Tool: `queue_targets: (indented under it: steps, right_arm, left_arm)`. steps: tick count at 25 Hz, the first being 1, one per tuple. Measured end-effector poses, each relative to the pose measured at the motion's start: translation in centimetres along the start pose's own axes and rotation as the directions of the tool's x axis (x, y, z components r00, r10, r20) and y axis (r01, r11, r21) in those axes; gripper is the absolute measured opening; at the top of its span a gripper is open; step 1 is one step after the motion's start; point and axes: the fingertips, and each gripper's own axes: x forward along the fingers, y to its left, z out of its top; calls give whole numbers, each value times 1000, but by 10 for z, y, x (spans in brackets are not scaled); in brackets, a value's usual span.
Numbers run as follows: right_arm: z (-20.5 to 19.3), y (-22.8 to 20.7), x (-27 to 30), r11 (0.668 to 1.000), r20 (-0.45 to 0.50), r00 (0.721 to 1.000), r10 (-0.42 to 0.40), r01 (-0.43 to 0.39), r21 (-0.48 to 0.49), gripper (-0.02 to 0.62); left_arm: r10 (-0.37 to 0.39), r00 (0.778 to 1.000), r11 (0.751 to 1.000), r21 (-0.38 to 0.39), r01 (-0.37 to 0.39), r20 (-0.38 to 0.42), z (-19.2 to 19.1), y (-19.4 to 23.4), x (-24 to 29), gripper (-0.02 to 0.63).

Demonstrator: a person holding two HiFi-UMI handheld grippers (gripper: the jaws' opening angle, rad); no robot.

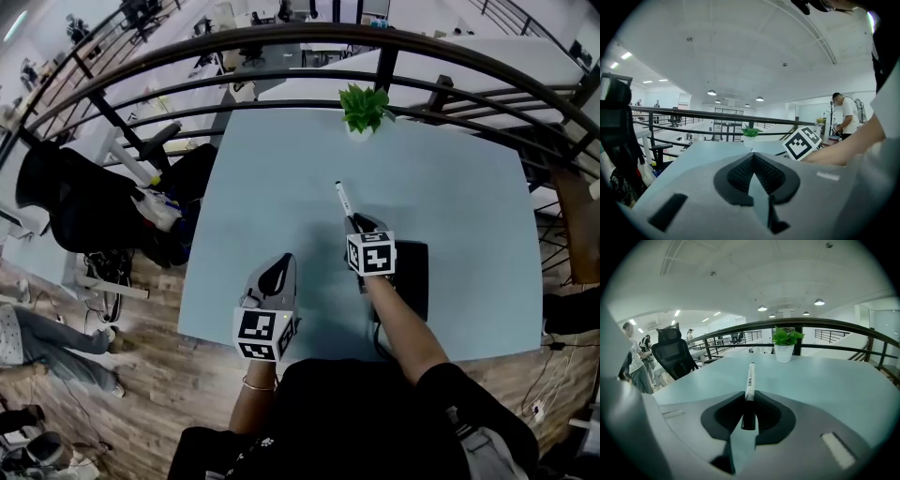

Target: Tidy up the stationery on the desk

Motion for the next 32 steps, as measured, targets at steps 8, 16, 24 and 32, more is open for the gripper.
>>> queue_targets:
  steps: [8, 16, 24, 32]
  right_arm:
    - [-6, -16, -23, 1000, 14, 1000, -4, 4, 22, 66]
    - [-17, -37, -48, 999, 33, 999, -1, 0, 45, 66]
    - [-27, -60, -74, 997, 49, 999, -5, 1, 76, 66]
    - [-41, -78, -98, 994, 53, 998, -16, 11, 107, 66]
  left_arm:
    - [-18, 1000, 1000, 10, 18, -3, 1, -25, 4, -8]
    - [-18, 1000, 1000, 10, 18, -10, -5, -53, 8, -8]
    - [-43, 999, 999, 9, 43, -19, -9, -85, 17, -8]
    - [-74, 997, 997, 12, 74, -30, -11, -114, 24, -8]
